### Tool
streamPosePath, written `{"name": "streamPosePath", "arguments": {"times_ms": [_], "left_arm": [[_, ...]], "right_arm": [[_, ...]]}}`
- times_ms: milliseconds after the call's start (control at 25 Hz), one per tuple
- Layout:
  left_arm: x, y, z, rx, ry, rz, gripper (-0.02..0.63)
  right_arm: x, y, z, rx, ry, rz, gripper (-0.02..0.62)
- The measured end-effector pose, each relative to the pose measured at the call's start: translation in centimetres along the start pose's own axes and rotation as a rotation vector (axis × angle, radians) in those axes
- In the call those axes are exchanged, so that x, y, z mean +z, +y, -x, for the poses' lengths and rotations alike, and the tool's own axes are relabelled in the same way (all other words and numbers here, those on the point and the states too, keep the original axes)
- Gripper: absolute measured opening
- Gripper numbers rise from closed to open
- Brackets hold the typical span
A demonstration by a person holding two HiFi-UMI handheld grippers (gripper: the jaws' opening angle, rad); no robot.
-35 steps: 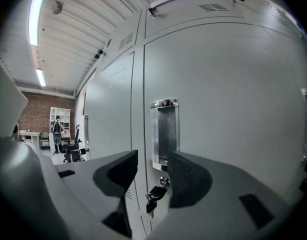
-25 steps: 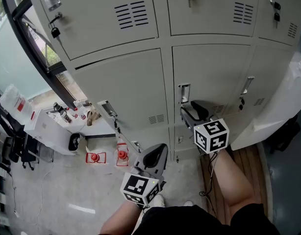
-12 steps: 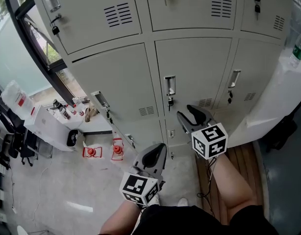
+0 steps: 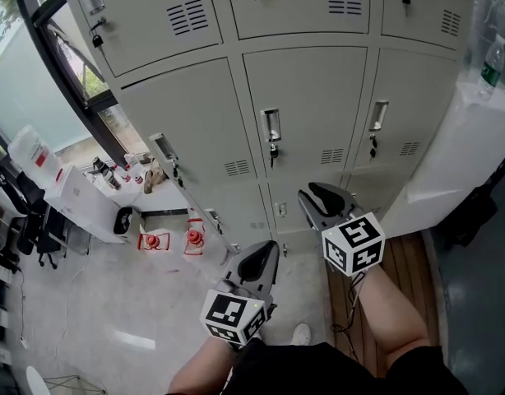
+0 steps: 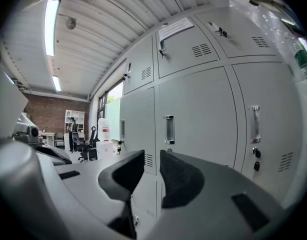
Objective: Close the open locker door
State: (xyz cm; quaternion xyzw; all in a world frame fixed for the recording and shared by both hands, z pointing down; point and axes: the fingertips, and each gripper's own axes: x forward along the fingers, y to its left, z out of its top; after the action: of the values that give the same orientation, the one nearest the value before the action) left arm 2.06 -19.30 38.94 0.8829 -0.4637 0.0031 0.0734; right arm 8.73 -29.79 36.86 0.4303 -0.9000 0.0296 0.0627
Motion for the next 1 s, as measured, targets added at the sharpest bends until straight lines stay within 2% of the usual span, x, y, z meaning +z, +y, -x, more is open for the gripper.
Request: {"name": "streamPosePath", "arguments": {"times_ms": [200,640,1000], "left_arm": [[-0.6,-0.8,1.6,-0.007,0.019,0.0,0.016],[-0.2,1.4,7.4,-0.043,-0.003,0.0,0.016],[-1.1,3.1,13.4,-0.104,0.001,0.018,0.016]], "right_arm": [[-0.6,1.3,1.9,-0.026,0.004,-0.015,0.054],[-2.0,7.9,4.7,-0.073,0.014,-0.114,0.054],[-2.9,16.0,6.7,-0.115,0.022,-0.101,0.054]]}}
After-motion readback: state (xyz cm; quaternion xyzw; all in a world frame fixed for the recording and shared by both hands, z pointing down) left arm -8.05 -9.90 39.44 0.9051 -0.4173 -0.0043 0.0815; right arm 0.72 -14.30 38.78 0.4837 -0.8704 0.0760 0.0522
